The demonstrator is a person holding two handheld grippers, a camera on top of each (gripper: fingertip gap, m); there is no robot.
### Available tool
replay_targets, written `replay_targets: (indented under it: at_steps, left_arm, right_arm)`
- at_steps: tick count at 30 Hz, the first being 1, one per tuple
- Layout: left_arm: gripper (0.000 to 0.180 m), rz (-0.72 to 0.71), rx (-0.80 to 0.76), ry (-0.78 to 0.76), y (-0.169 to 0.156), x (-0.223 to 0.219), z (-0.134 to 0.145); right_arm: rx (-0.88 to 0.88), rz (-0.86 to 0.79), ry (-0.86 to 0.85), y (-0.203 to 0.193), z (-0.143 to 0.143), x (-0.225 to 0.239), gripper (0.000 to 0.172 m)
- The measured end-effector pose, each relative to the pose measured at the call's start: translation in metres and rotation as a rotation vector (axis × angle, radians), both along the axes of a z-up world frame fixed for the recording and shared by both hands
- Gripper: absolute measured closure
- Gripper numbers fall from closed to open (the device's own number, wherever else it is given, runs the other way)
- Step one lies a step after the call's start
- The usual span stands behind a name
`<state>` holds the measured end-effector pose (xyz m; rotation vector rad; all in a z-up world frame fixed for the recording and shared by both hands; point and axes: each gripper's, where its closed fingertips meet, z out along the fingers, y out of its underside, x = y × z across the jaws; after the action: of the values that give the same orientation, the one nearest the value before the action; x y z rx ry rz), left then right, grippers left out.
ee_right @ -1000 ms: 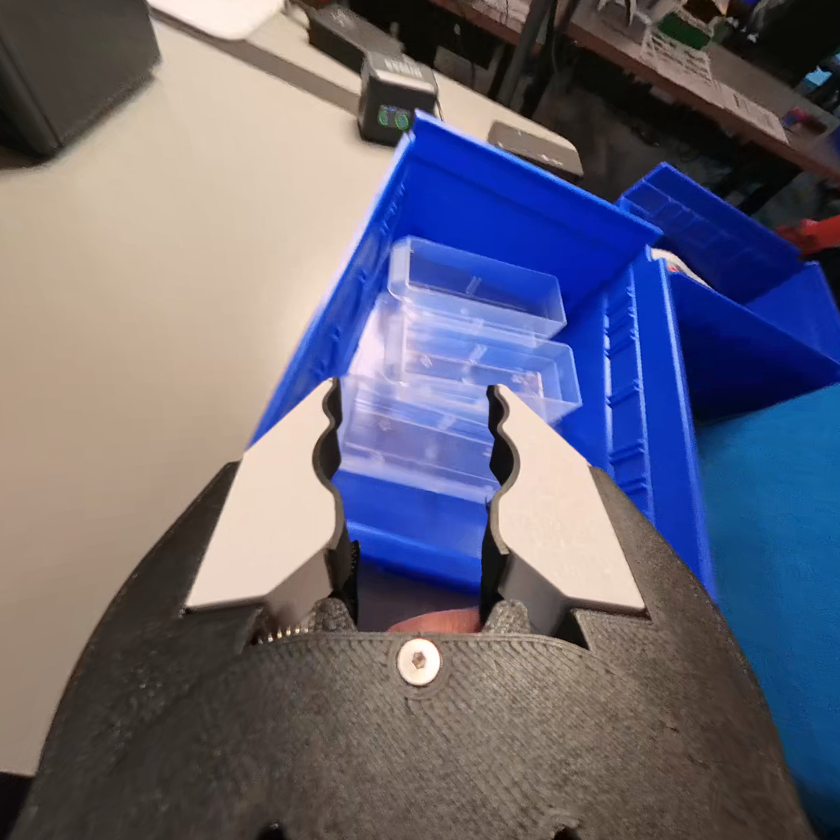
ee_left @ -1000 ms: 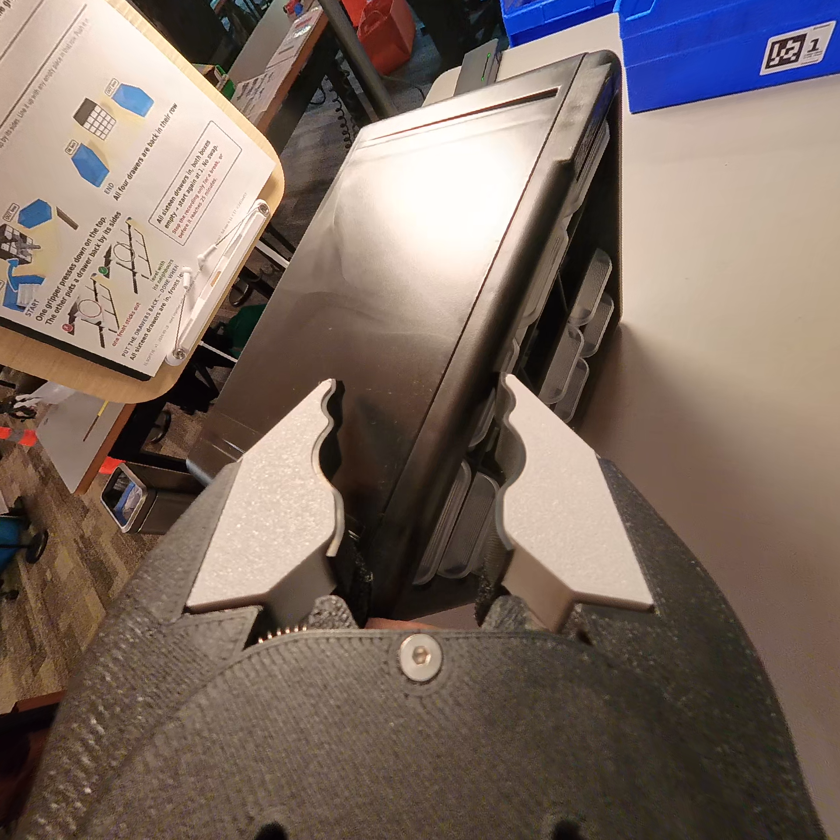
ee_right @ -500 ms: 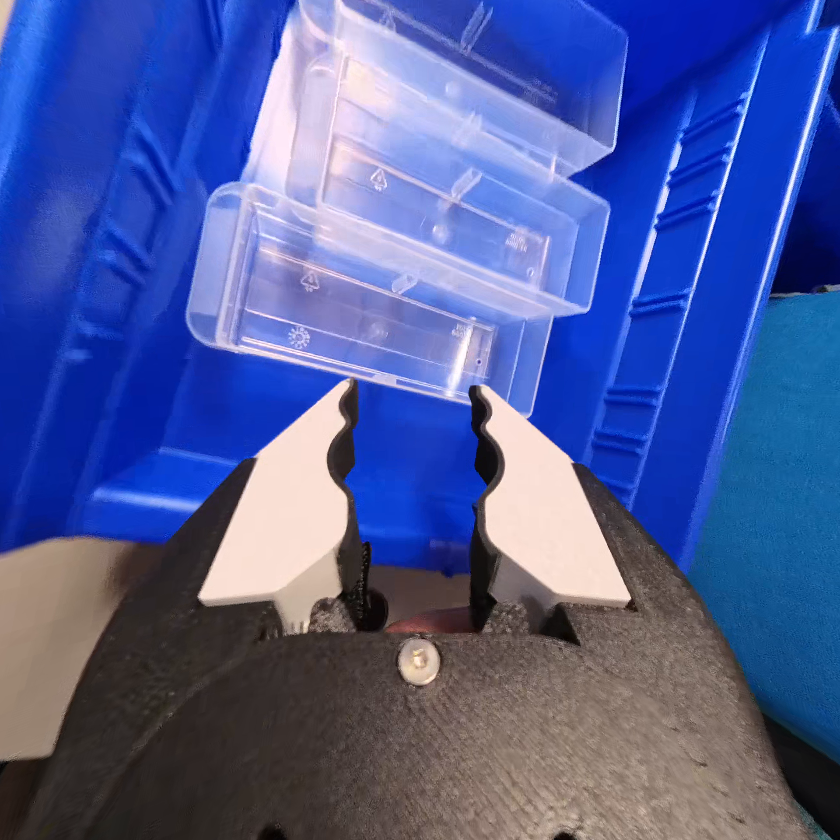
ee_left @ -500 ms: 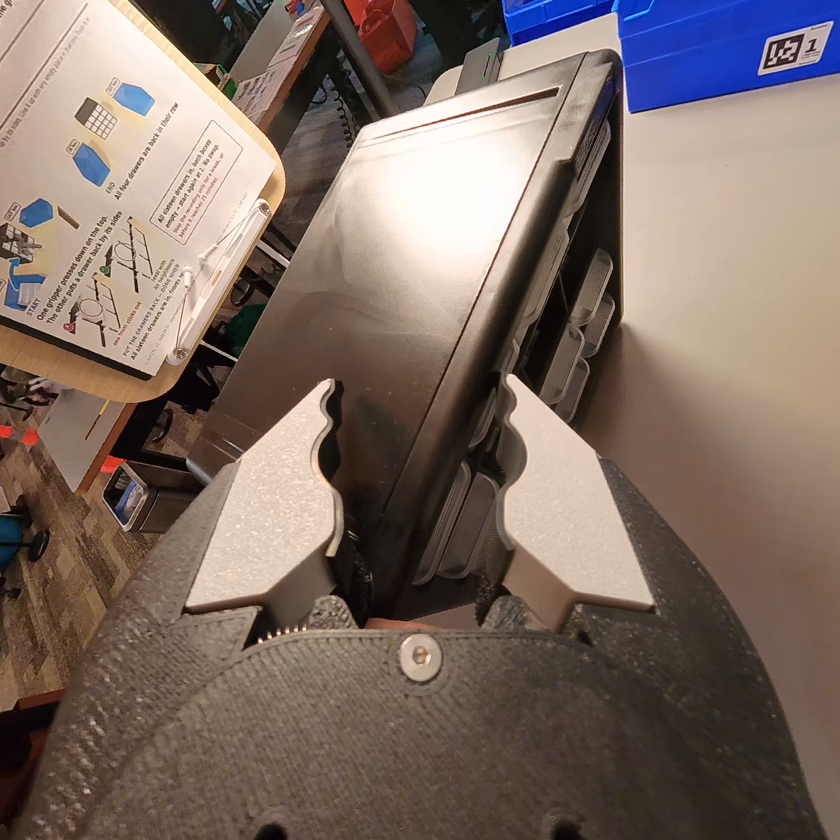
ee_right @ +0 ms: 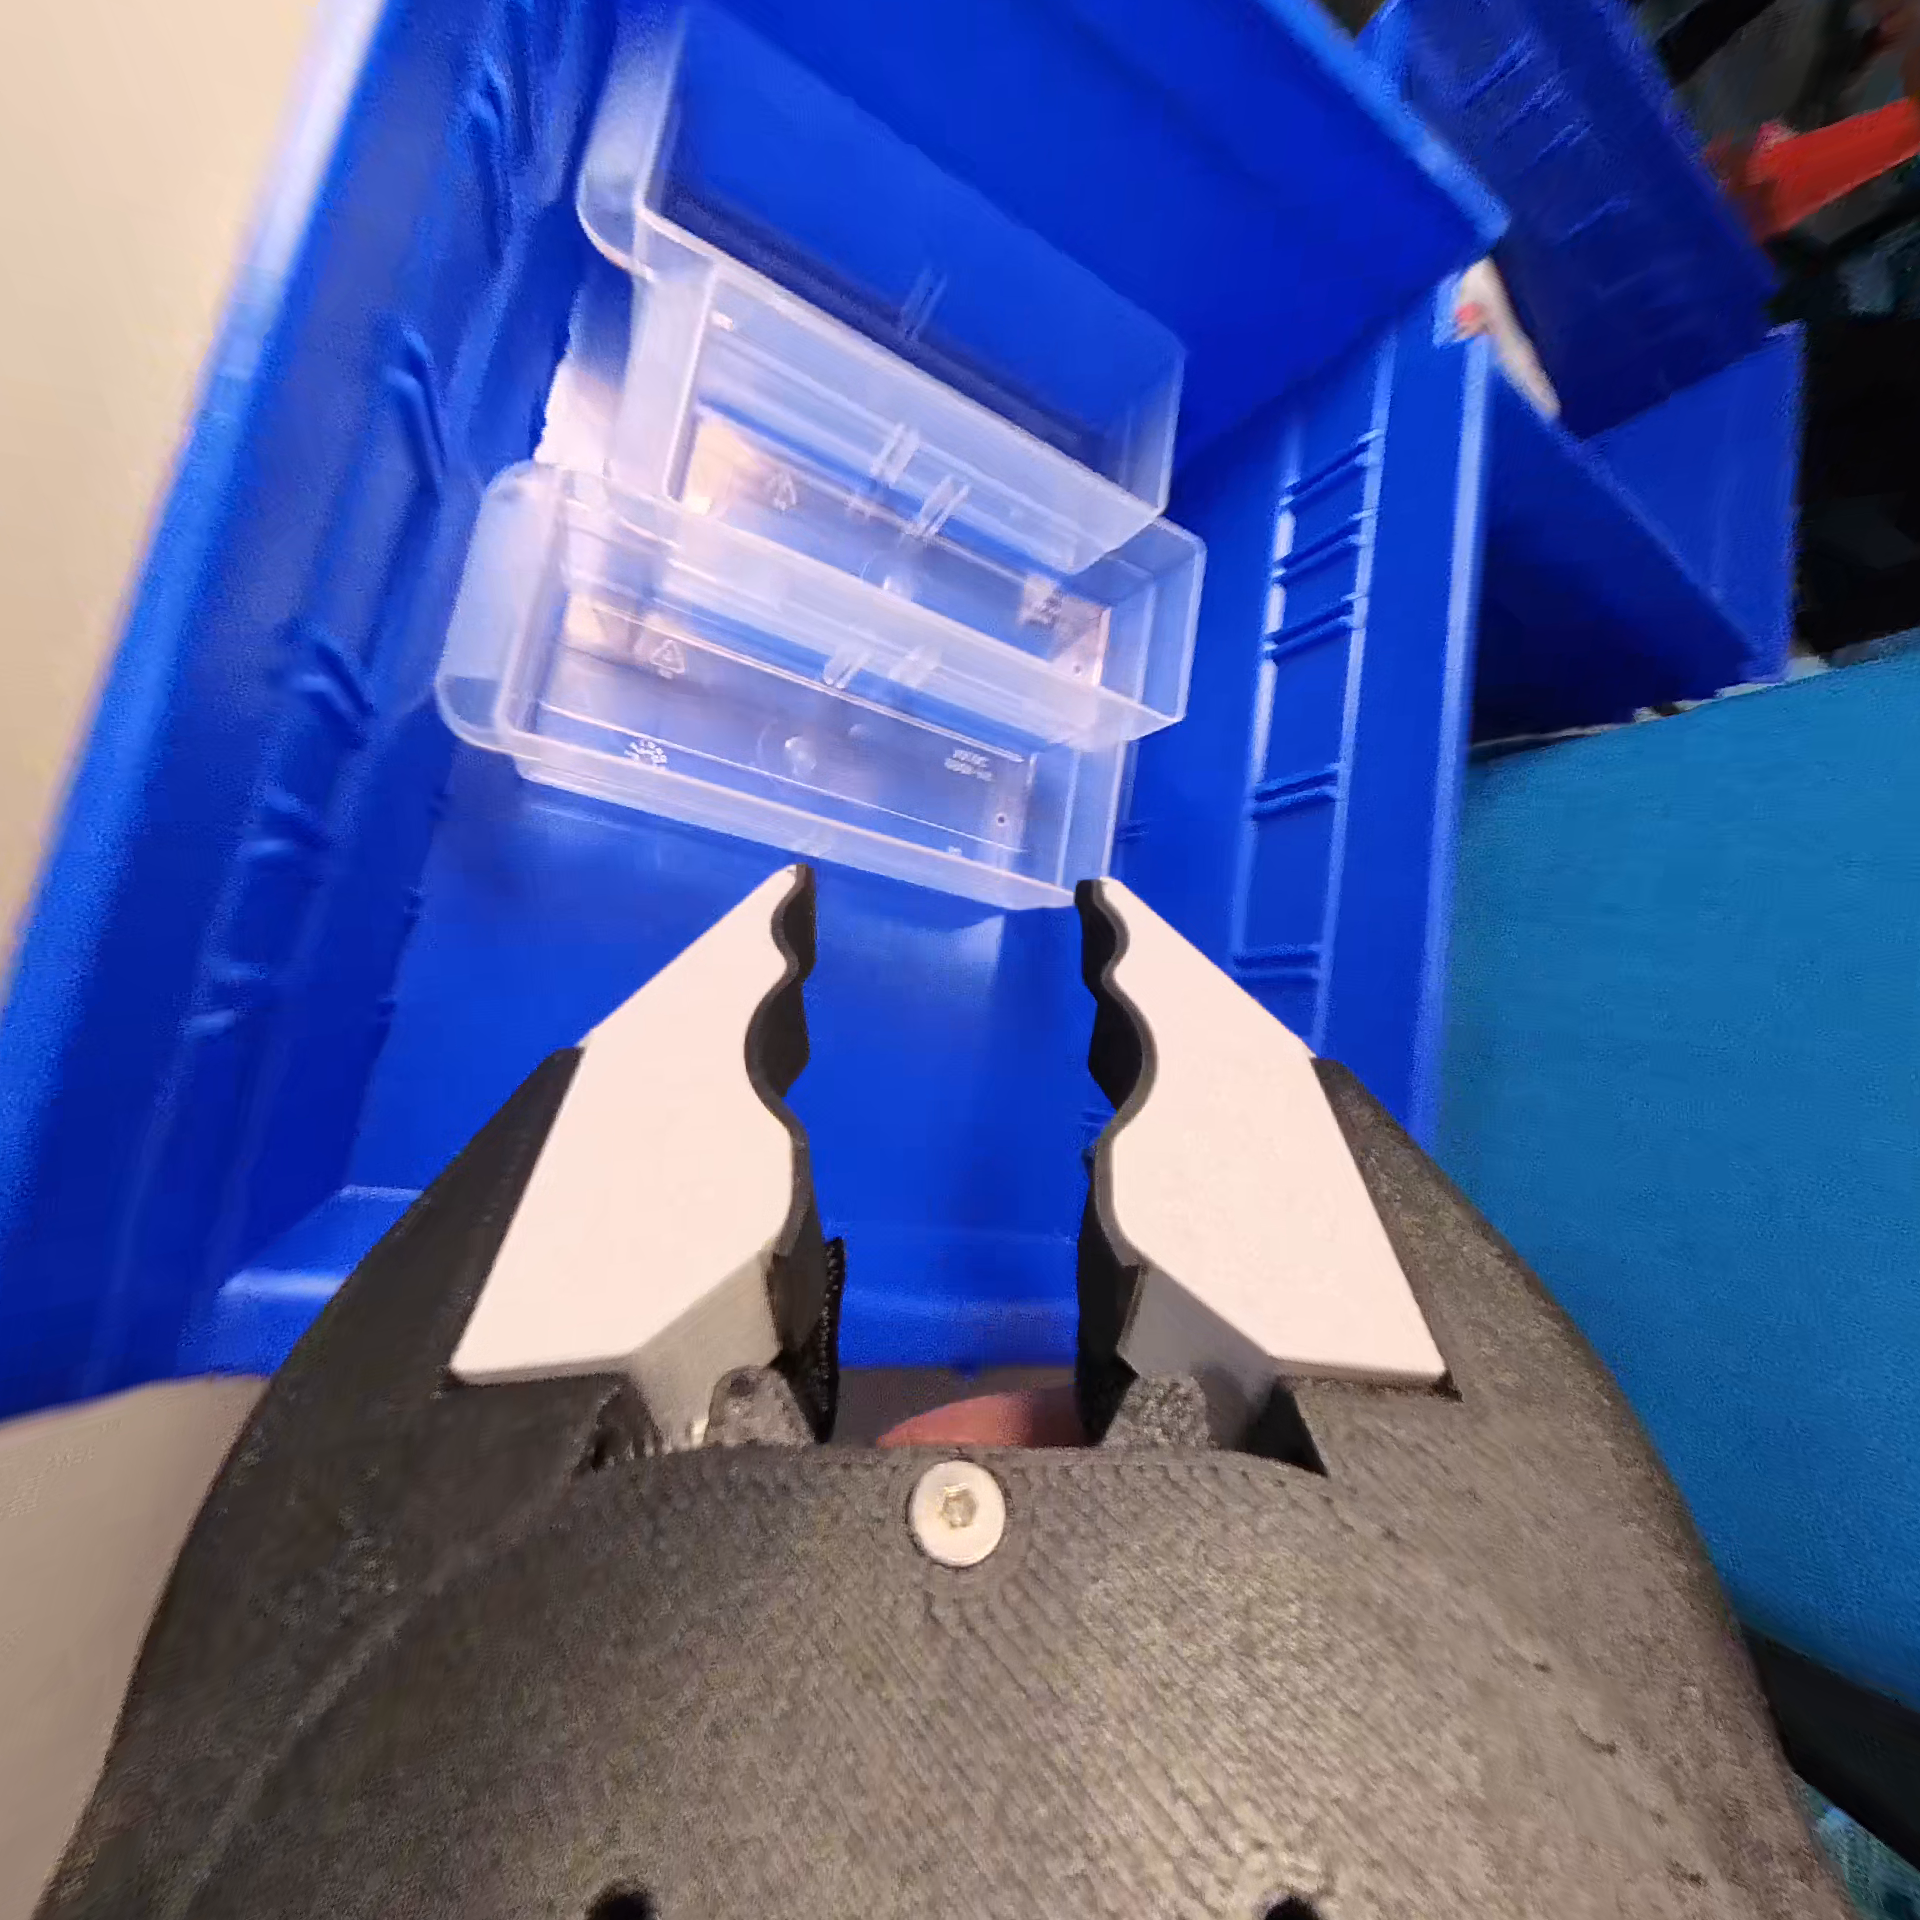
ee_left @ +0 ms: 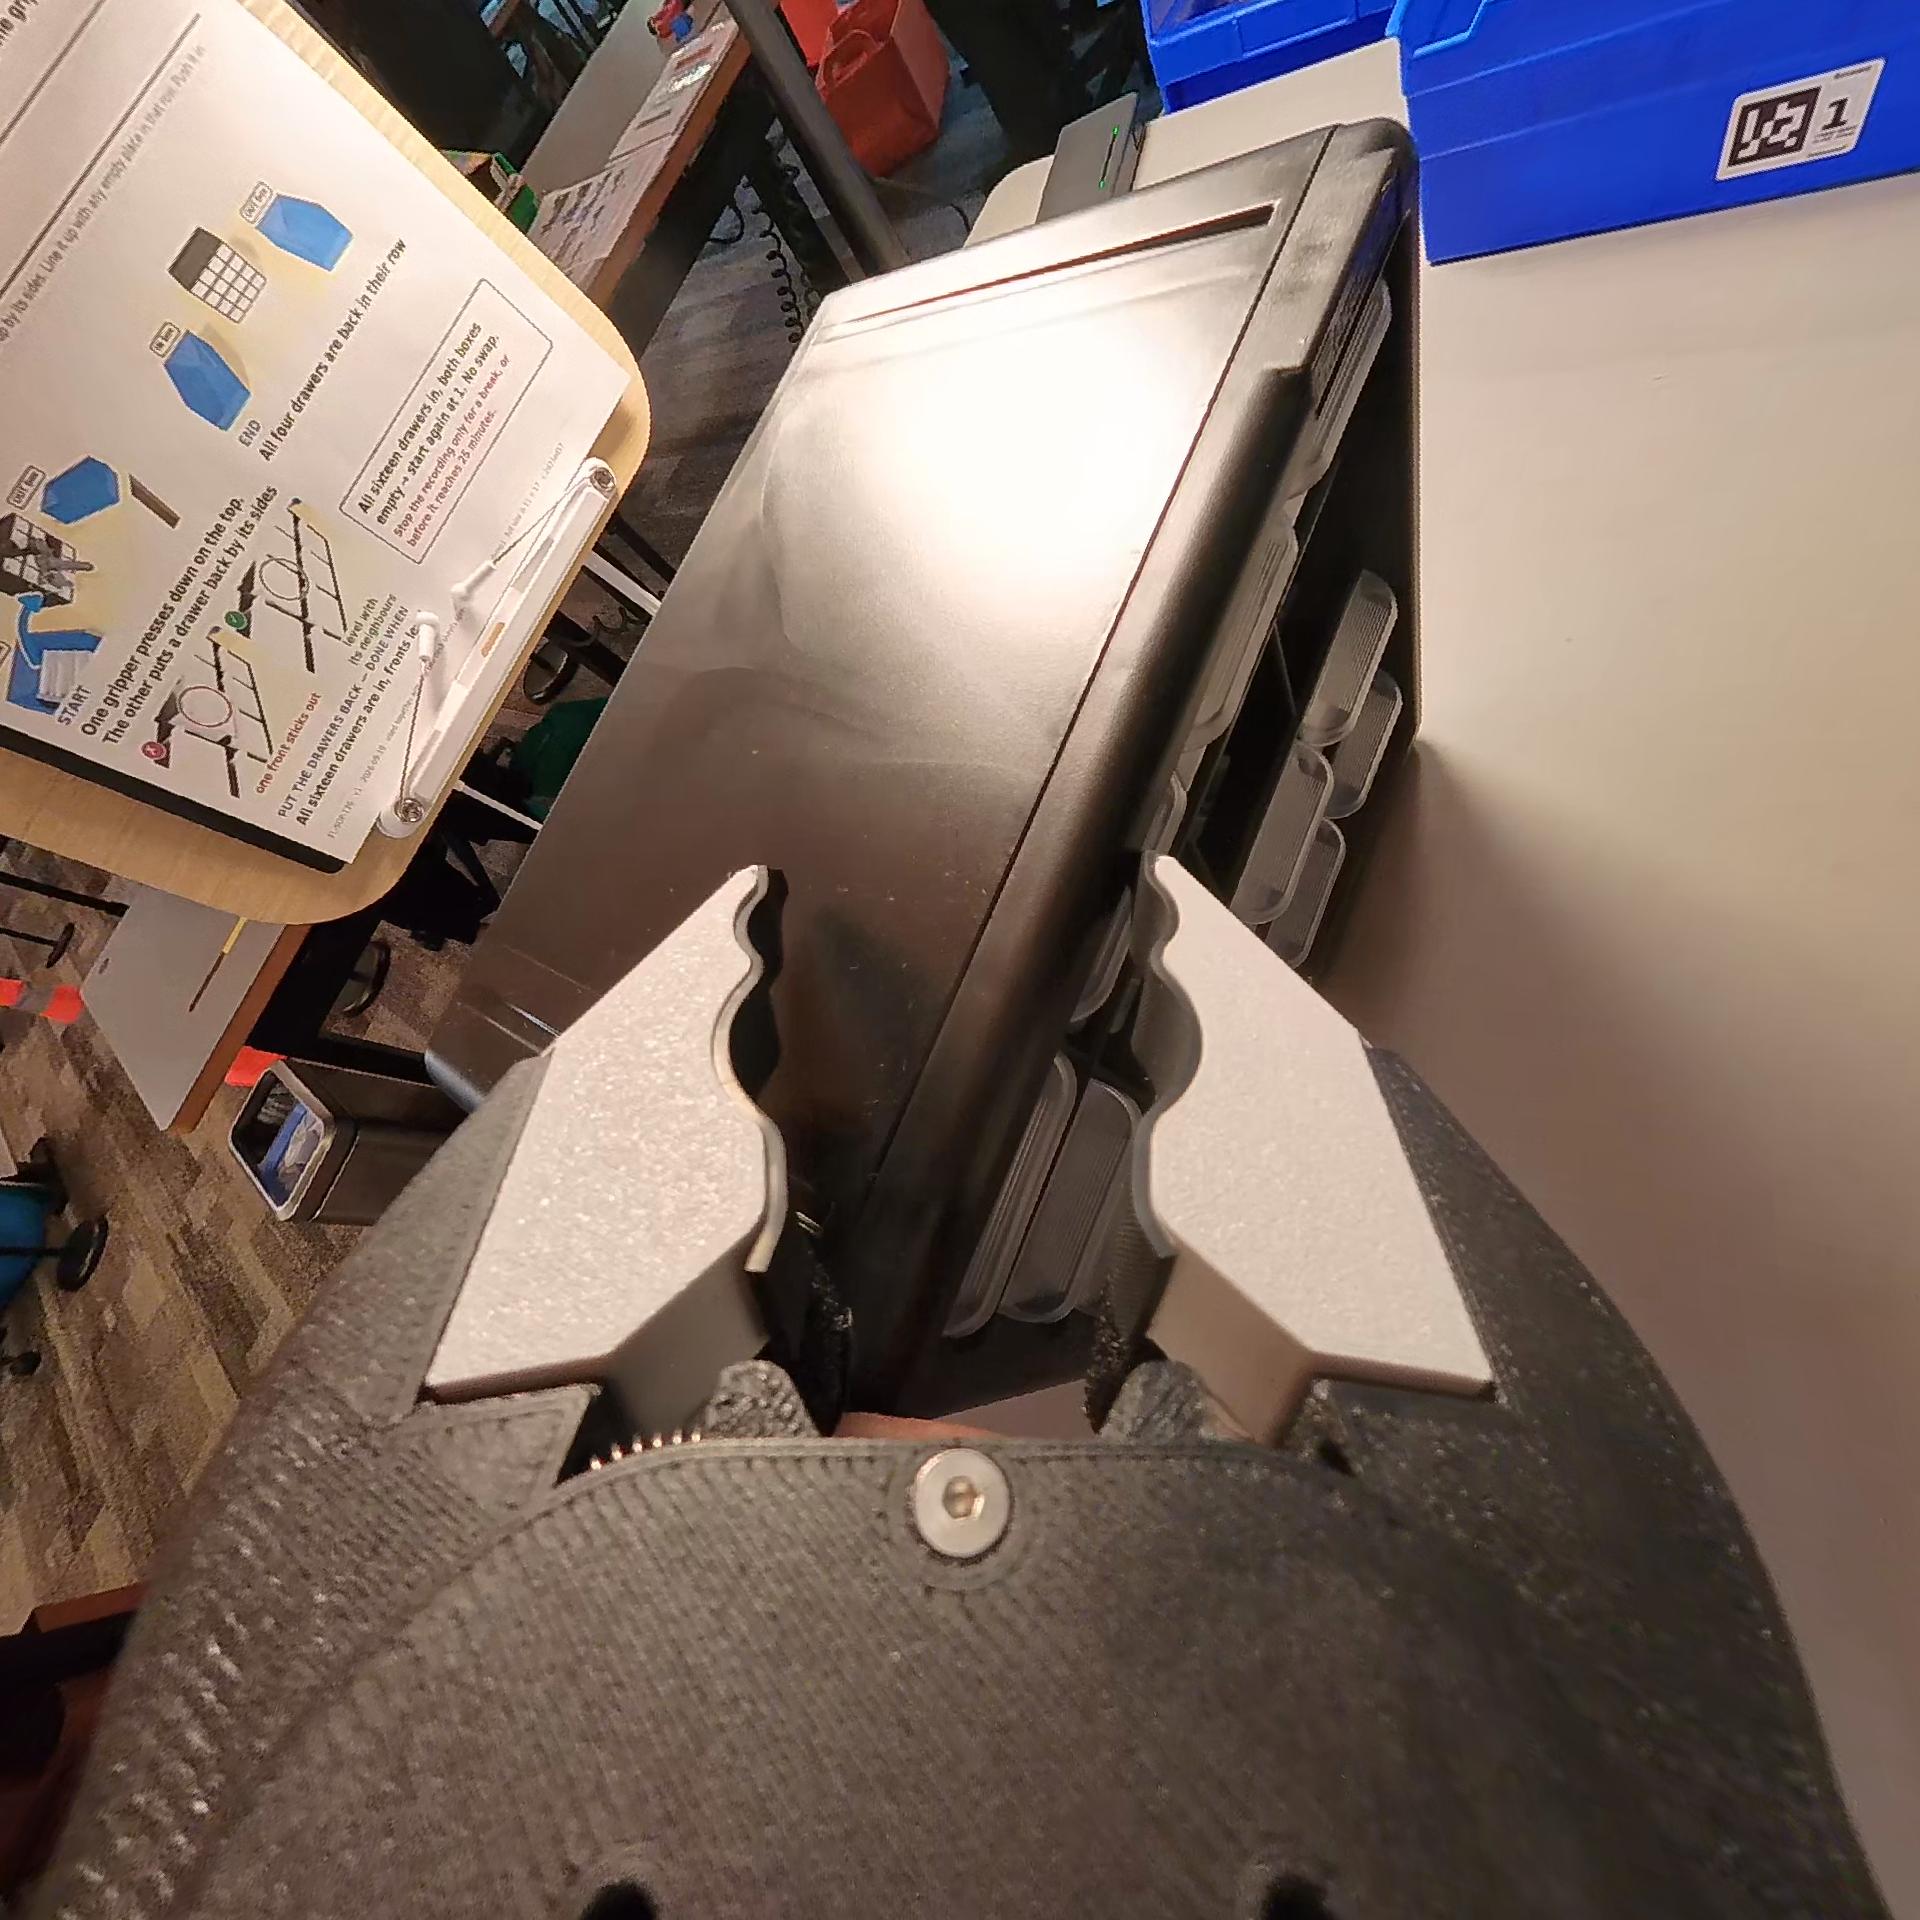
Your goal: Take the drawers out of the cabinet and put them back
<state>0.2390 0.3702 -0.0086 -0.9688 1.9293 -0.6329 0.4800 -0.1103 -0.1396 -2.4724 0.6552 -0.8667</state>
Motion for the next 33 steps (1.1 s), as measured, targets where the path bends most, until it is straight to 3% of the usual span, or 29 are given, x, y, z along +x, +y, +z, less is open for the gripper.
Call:
replay_targets:
  at_steps: [4, 8, 12, 15, 21, 27, 33]
  left_arm:
    - [0.111, -0.002, -0.002, 0.001, 0.000, 0.000, 0.000]
    - [0.111, -0.004, -0.006, -0.001, 0.000, 0.000, 0.000]
    - [0.112, -0.002, -0.010, 0.000, 0.001, -0.002, 0.001]
    - [0.113, -0.002, -0.012, 0.003, 0.002, -0.003, 0.001]
    - [0.113, 0.000, -0.003, 0.003, 0.002, -0.004, 0.000]
    - [0.114, -0.024, -0.033, -0.003, 0.000, -0.005, 0.003]
    - [0.113, -0.029, -0.039, -0.005, 0.001, -0.004, 0.003]
  right_arm:
    - [0.158, 0.088, -0.097, 0.023, 0.050, -0.041, 0.120]
    - [0.406, 0.312, -0.088, 0.106, 0.076, -0.110, 0.127]
    - [0.644, 0.566, 0.026, 0.223, 0.065, -0.187, 0.130]
    - [0.851, 0.692, 0.218, 0.316, 0.055, -0.248, 0.130]
    - [1.189, 0.610, 0.599, 0.450, 0.055, -0.309, 0.130]
    - [1.410, 0.421, 0.751, 0.498, 0.064, -0.293, 0.130]
    - [1.518, 0.371, 0.749, 0.503, 0.071, -0.289, 0.160]
